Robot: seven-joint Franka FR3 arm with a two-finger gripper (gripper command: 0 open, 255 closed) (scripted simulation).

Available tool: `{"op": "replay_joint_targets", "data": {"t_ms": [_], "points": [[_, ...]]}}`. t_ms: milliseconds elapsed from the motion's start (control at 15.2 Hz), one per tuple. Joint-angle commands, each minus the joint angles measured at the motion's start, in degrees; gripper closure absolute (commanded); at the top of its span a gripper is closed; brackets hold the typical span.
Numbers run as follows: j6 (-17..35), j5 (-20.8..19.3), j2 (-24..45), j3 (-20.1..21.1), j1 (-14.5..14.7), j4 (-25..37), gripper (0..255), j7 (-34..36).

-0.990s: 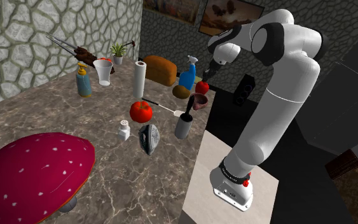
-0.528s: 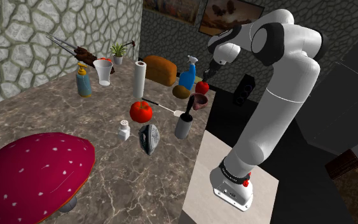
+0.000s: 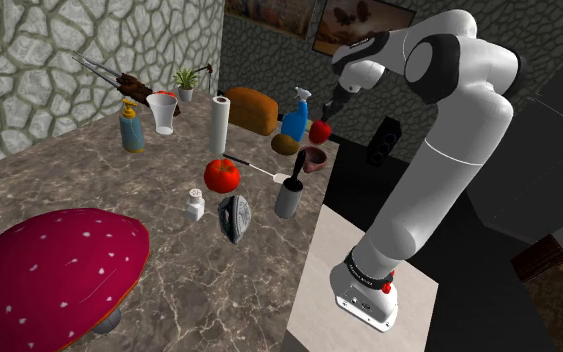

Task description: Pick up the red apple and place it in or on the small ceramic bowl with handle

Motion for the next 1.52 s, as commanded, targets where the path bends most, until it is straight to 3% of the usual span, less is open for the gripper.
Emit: {"op": "replay_joint_targets", "data": {"t_ms": [0, 1320, 1452], "points": [[-1.4, -0.9, -0.7, -0.1, 0.1, 1.0, 255, 0.8], [-15.0, -6.2, -4.9, -0.2, 0.5, 12.3, 255, 6.3], [-15.1, -10.6, -10.5, 1.2, 1.6, 8.7, 255, 10.1]]}}
